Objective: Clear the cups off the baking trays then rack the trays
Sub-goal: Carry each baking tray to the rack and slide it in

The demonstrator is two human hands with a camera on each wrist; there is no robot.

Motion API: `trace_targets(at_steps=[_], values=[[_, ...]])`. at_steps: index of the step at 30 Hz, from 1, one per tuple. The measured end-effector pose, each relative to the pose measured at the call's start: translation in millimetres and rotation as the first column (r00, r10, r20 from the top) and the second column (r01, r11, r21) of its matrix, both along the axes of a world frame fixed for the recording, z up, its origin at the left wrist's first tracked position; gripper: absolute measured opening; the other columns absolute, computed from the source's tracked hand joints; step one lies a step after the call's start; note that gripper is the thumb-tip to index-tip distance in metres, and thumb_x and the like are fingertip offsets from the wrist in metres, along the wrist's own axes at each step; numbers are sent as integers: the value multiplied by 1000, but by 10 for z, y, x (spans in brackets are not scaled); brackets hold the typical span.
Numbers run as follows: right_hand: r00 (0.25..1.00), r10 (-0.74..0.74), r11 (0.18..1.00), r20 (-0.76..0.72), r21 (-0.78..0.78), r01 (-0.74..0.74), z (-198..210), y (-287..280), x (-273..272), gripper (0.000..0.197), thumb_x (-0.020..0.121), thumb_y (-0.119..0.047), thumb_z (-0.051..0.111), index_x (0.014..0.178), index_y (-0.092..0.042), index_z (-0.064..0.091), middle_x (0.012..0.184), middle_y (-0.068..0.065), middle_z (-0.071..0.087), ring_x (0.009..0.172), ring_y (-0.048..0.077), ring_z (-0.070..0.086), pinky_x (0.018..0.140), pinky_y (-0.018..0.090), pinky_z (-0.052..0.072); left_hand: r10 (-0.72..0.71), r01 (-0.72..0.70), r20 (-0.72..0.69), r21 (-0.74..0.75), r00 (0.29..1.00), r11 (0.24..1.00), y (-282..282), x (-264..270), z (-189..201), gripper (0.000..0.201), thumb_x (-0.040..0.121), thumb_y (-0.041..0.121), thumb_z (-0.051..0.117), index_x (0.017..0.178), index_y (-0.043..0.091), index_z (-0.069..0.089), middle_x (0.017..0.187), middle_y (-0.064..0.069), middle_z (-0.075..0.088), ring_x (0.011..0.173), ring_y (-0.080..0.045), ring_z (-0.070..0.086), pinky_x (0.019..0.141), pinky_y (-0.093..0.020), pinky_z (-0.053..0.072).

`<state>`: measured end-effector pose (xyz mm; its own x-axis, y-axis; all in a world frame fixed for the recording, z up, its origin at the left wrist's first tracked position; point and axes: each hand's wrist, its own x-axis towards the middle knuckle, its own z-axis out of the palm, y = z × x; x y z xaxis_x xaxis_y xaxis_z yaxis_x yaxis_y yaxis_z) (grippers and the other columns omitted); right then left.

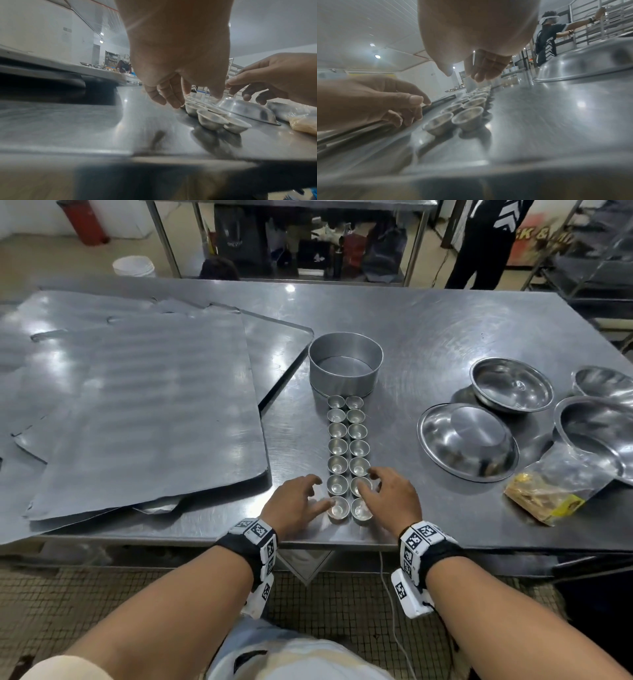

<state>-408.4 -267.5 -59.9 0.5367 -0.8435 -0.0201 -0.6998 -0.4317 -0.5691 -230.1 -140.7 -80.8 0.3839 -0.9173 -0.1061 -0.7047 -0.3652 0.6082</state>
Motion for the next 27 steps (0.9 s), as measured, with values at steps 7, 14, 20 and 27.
trace_targets(at_steps=[7, 14, 20, 27], values=[[993, 78, 996, 91, -50, -74, 309, 49, 880, 34, 92, -47, 61, 117, -25, 68, 112, -4, 68, 94, 17, 61, 82, 31, 44, 170, -171, -15, -85, 985, 982, 303, 797, 324, 52, 88, 60, 64, 127, 26, 60, 102, 8, 67, 88, -9, 62, 82, -30, 53], [982, 188, 977, 33, 99, -191, 229, 243, 1979, 47, 90, -50, 64, 129, -24, 60, 119, -1, 63, 105, 20, 62, 93, 36, 49, 412, -412, -14, -35, 911, 911, 1059, 2069, 548, 55, 88, 54, 69, 132, 25, 58, 109, 4, 63, 97, -16, 62, 85, -32, 49], [989, 144, 955, -37, 267, -129, -3, 371, 2667, 72, 87, -50, 70, 146, -19, 44, 144, 10, 53, 130, 29, 52, 106, 42, 44, 590, -596, 82, 84, 803, 799, 1760, 3335, 428, 74, 84, 54, 71, 145, 20, 45, 142, -13, 49, 131, -33, 46, 105, -42, 41], [999, 3, 957, -47, 289, 11, -234, 405, 2988, 71, 83, -42, 77, 140, -17, 45, 137, 10, 60, 123, 32, 57, 102, 42, 46, 669, -666, 58, 199, 741, 719, 2135, 4239, 59, 95, 77, 57, 77, 152, 15, 36, 146, -19, 44, 136, -40, 41, 112, -45, 38]])
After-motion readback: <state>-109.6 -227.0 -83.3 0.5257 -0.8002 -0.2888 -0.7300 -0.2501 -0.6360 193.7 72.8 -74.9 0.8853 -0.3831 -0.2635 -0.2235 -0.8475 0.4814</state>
